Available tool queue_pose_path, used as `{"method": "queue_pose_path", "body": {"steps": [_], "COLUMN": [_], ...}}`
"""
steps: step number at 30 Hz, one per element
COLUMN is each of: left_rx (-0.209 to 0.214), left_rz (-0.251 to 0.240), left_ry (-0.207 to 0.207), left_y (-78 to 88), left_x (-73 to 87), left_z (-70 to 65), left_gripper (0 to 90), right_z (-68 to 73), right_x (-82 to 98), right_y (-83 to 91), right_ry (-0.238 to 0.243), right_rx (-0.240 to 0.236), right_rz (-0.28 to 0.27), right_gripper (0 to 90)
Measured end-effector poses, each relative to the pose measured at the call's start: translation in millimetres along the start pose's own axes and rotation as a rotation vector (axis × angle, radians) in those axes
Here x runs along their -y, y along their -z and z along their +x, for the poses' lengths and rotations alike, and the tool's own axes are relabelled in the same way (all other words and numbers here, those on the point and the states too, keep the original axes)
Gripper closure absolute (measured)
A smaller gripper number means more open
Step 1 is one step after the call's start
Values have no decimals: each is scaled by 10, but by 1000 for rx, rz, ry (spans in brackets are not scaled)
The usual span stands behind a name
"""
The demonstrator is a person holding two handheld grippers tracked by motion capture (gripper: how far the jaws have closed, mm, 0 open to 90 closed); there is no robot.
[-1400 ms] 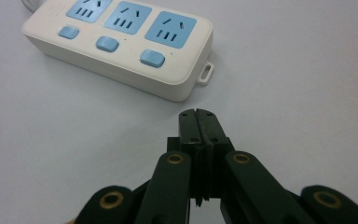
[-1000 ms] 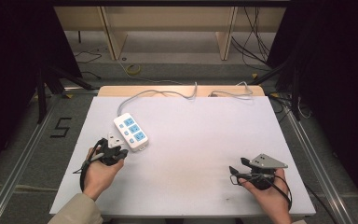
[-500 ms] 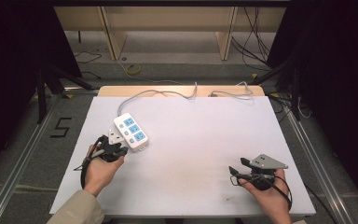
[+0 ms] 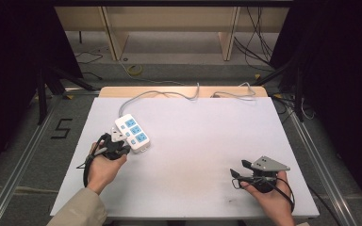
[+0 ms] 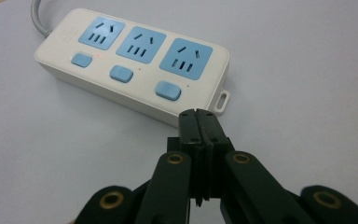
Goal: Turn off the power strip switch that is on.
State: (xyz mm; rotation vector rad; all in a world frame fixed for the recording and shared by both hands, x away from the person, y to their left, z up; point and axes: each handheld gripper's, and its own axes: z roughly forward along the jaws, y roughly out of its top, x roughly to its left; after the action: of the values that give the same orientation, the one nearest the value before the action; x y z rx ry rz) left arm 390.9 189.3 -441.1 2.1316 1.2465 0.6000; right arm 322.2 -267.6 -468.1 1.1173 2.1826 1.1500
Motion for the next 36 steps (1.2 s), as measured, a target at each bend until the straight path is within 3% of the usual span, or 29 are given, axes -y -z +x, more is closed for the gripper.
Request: {"method": "queue_pose_path", "body": {"steps": [22, 36], "left_rx": [-7, -17], "left_rz": [6, 7], "left_ry": [23, 15], "left_y": [-107, -137], "left_x": [-106, -184], "left_z": [72, 71], "left_gripper": [897, 897], "right_z": [10, 10], "right_x": [0, -1], "right_y": [6, 3], "right_ry": [1, 6], "right_rx": [0, -1], "right_rz": [-2, -4], "right_gripper": [422, 421]}}
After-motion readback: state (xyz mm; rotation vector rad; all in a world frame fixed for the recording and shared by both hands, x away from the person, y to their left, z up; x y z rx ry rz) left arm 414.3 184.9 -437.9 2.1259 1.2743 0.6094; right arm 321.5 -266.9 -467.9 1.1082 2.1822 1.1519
